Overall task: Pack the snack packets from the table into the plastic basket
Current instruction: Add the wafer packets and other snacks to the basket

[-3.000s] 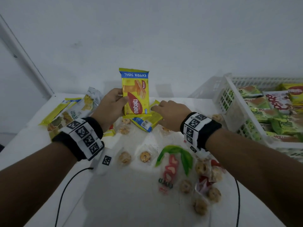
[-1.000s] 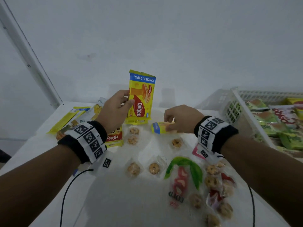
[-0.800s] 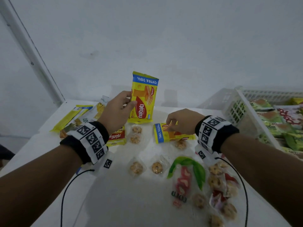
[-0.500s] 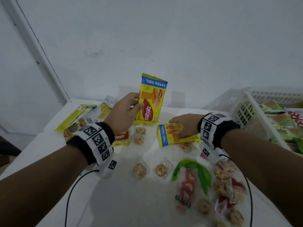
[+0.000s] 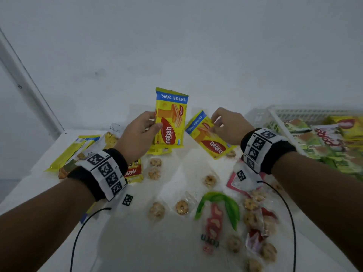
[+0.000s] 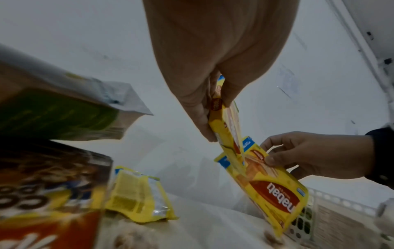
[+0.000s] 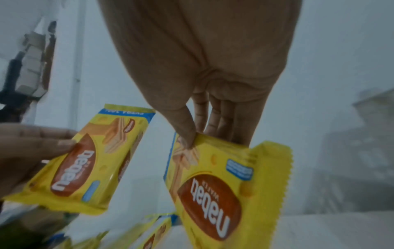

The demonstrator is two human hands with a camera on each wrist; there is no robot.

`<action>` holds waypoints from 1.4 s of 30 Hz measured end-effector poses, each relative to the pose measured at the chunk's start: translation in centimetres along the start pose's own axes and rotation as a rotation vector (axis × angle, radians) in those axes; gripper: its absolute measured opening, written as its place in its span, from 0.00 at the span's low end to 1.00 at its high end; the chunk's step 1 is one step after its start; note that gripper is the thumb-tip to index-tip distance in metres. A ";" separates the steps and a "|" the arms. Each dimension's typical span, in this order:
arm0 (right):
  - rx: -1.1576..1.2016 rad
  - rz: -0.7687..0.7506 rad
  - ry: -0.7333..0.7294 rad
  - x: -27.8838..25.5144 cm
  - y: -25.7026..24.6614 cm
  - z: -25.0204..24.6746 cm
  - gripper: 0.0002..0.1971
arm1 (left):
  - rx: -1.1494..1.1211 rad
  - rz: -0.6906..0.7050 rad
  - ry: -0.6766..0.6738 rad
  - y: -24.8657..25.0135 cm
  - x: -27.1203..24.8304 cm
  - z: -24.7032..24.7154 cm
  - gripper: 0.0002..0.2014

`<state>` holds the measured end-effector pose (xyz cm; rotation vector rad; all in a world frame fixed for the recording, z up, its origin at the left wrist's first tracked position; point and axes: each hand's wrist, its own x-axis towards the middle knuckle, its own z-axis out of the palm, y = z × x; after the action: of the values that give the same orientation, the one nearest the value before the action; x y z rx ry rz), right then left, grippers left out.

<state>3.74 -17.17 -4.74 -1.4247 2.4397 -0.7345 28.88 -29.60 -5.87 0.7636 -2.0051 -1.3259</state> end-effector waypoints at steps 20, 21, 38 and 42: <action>0.346 0.299 0.583 -14.2 11.4 -14.4 0.18 | -0.140 0.129 -0.369 12.9 1.1 17.0 0.10; 0.343 0.292 0.584 -14.6 12.5 -15.3 0.22 | -0.129 0.133 -0.371 13.7 1.1 18.3 0.10; 0.334 0.269 0.579 -18.3 27.9 -26.5 0.33 | -0.024 0.112 -0.425 23.7 3.0 34.8 0.11; 0.359 0.300 0.619 -18.1 29.2 -26.8 0.24 | -0.007 0.113 -0.453 24.0 4.4 36.4 0.11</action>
<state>-20.41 18.48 1.74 -0.7431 2.6511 -1.6192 -4.42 -3.65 5.88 0.3568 -2.3470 -1.5386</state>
